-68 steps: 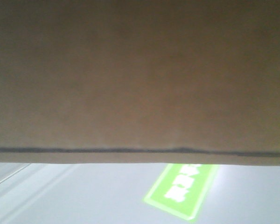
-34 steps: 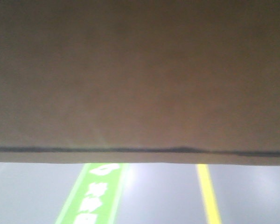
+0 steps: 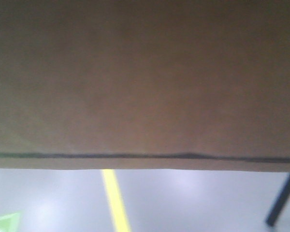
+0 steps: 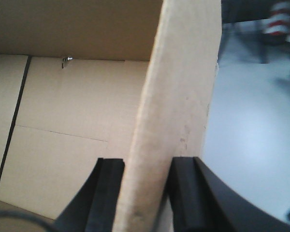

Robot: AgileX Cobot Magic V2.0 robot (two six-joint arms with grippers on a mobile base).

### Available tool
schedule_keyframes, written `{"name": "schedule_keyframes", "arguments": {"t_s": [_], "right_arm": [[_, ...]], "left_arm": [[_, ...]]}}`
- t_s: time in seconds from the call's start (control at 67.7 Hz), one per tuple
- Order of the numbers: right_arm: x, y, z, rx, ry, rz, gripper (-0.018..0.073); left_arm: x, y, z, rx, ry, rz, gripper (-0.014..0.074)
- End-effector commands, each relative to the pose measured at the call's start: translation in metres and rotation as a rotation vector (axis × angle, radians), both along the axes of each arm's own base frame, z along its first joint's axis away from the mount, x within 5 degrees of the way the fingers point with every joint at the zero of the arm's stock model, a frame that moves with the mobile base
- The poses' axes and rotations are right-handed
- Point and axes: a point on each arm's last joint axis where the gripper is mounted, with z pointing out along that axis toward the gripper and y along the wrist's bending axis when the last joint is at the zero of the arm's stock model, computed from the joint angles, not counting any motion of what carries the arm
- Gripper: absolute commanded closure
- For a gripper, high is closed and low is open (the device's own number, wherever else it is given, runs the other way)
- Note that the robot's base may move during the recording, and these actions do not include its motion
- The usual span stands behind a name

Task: Grab box from left shelf to table start
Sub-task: 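Carry the box with both grippers while driving toward the white table, then lower the box with both grippers onto the white table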

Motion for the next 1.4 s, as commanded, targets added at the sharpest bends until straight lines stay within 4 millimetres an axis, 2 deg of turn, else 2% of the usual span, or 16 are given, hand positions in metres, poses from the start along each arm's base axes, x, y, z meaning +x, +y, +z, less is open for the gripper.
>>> {"name": "schedule_keyframes", "arguments": {"t_s": [0.0, 1.388], "right_arm": [[0.0030, -0.0042, 0.0206, 0.003, -0.155, -0.051, 0.0500], [0.0030, -0.0041, 0.0204, 0.002, -0.153, -0.050, 0.0500]], "left_arm": [[-0.0011, -0.0031, 0.0258, -0.118, -0.172, -0.039, 0.0696], [-0.0011, -0.0031, 0.0258, -0.118, -0.172, -0.039, 0.0696]]}}
